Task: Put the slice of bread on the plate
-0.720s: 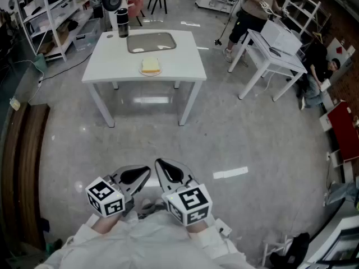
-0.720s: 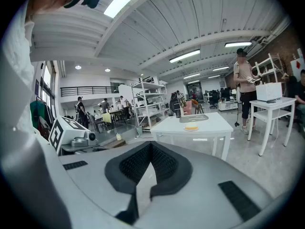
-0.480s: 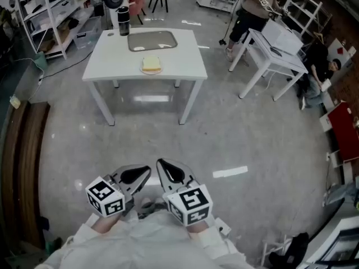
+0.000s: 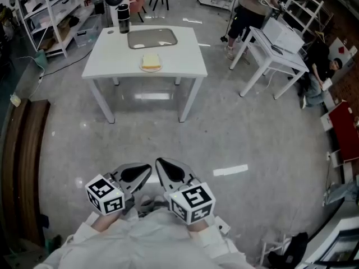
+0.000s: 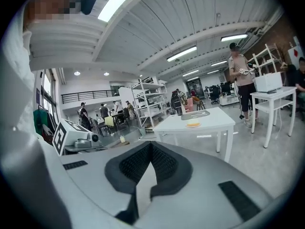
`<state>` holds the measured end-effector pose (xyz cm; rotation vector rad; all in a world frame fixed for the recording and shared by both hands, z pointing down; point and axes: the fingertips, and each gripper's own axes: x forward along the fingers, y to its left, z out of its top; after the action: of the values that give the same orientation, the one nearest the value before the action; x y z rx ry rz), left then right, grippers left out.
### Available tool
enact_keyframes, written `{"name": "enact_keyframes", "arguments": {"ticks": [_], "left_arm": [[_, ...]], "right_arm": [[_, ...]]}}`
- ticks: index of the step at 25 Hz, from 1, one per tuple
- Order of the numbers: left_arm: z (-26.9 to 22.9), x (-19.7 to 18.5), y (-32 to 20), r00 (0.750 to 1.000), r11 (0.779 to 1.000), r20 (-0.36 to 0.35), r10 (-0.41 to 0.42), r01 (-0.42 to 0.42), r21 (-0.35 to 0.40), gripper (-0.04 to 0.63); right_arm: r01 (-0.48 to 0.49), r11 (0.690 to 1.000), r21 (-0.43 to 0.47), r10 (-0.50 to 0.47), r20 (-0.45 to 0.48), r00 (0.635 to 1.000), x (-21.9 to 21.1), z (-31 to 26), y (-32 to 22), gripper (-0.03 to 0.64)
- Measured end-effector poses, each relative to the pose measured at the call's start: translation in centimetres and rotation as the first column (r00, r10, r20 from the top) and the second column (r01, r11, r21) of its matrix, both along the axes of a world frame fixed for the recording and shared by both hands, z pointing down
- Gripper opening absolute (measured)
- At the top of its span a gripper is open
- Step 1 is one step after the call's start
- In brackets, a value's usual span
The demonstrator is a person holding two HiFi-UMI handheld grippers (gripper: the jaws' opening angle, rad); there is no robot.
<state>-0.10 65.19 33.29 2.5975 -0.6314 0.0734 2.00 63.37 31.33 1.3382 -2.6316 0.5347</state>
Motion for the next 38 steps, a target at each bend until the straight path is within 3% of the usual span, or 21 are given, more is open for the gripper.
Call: {"name": "enact_keyframes", "arguments": {"ticks": [6,15,22,27,38], "left_arm": [[0.0,1.0,-0.4,1.000,0.999,-0.016,0.018,-0.019,-0.027,0.012],[1.3,3.2,-1.0,0.999,0.997,-0.040,-0.021,0.018,-0.073,0.012],[3.3,3.4,-1.9,0.998,0.989,-0.039,-0.040,0.034,-0.144,0.012],[3.6,2.9,-6.3,0.995,0.984,-0.089,-0.055,0.039,-0.174,0.012],[2.7,0.1,-20.4,0.997,0.990,-0.075,-0.008,-0.002,-0.139,0.012]], "right_arm": [[0.038,0.999,-0.011,-0.038,-0.021,0.999,0.9,0.3,-0.6,0.014],[0.074,0.997,-0.036,-0.076,-0.034,0.997,2.9,1.9,-0.9,0.015],[0.003,0.998,-0.064,-0.005,-0.031,1.000,5.2,3.3,-3.5,0.014],[-0.017,0.997,-0.078,0.014,-0.033,0.999,5.0,4.2,-7.6,0.015],[-0.014,0.997,-0.077,0.009,-0.068,0.998,1.3,4.2,-20.5,0.015]]}}
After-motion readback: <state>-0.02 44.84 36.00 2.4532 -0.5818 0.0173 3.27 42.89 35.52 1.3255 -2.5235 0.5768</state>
